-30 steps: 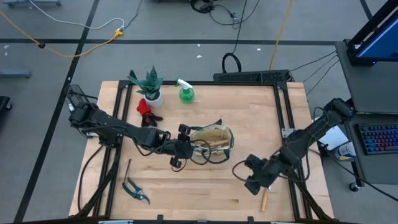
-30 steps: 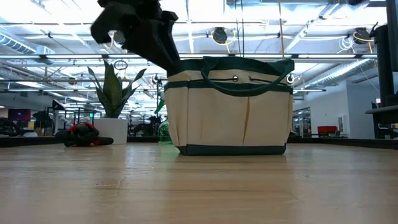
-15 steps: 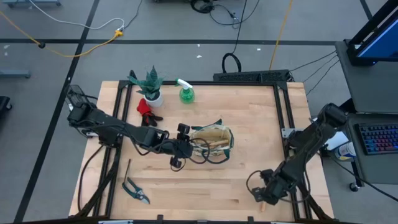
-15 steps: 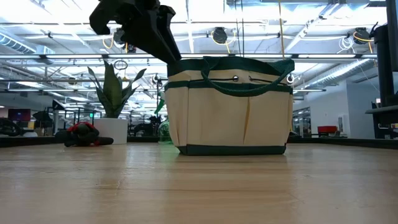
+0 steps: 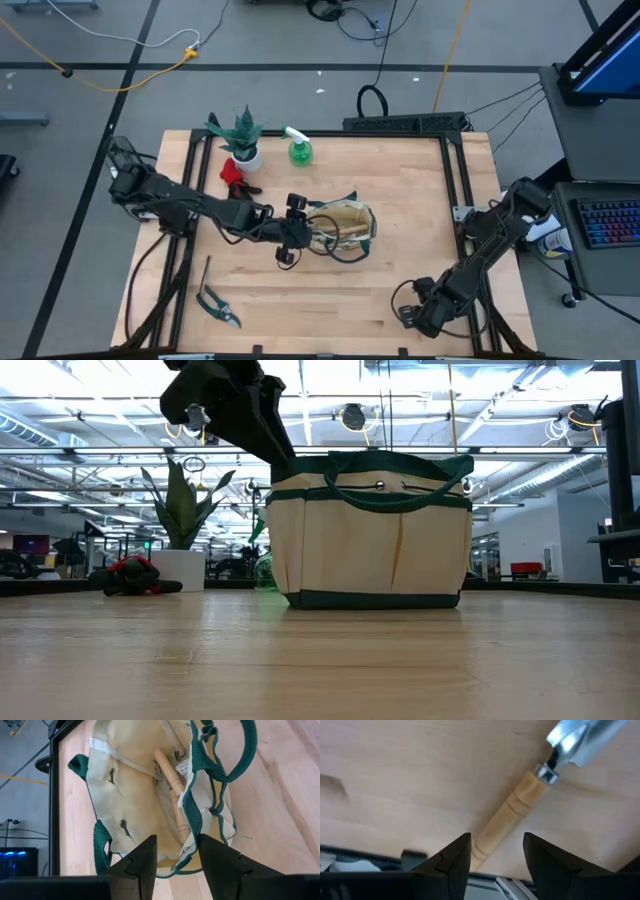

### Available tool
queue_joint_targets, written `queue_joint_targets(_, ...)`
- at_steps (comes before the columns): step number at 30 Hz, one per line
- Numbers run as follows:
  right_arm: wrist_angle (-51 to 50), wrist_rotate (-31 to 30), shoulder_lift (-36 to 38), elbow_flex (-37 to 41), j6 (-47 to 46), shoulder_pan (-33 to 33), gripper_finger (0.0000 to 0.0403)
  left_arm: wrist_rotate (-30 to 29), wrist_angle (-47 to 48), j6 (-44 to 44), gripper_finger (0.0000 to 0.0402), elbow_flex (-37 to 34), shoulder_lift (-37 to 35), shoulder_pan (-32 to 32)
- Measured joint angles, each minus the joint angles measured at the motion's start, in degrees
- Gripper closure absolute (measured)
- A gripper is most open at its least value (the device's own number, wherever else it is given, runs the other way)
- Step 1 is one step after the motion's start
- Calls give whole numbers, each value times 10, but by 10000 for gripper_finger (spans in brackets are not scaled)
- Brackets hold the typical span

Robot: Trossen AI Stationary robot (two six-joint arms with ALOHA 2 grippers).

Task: Pick & Place Garden tools in Gardening bag
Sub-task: Put the light brown trowel into the gardening bag

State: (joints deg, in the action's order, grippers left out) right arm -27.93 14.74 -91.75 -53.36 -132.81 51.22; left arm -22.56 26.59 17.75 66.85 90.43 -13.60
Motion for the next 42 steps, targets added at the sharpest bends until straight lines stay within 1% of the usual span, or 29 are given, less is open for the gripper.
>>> queue_joint_targets(5, -2, -9, -29, 0, 9, 0, 232, 1, 0, 0, 252, 0, 0, 9)
queue_joint_targets(9, 2, -39, -45, -1, 45, 1, 232, 1, 0, 0, 252, 0, 0, 14)
queue_joint_targets(12, 1, -43, -45, -2, 77, 1, 236, 1, 1, 0, 252, 0, 0, 16)
queue_joint_targets(16, -20, -48, -41, -1, 91, 0, 262, 2, 2, -1, 252, 0, 0, 16)
queue_joint_targets(24, -43, -49, -41, -1, 129, 0, 343, 2, 9, -20, 252, 1, 1, 15)
queue_joint_targets(29, -42, -53, -34, 0, 163, -1, 344, 2, 20, -29, 252, 1, 1, 15)
queue_joint_targets(30, -42, -62, -29, 1, 170, -2, 344, 2, 20, -29, 252, 1, 1, 15)
queue_joint_targets(32, -40, -102, -14, 1, 190, -6, 344, 3, 19, -30, 252, 1, 1, 15)
queue_joint_targets(35, -36, -203, 20, 1, 231, -8, 336, 14, 18, -34, 252, 1, 1, 15)
queue_joint_targets(37, -32, -252, 42, 1, 269, -12, 335, 19, 18, -42, 252, 1, 1, 15)
queue_joint_targets(40, -29, -304, 75, 1, 336, -25, 343, 20, 18, -51, 252, 1, 1, 15)
queue_joint_targets(42, -30, -325, 91, 1, 382, -38, 343, 20, 18, -52, 252, 1, 1, 14)
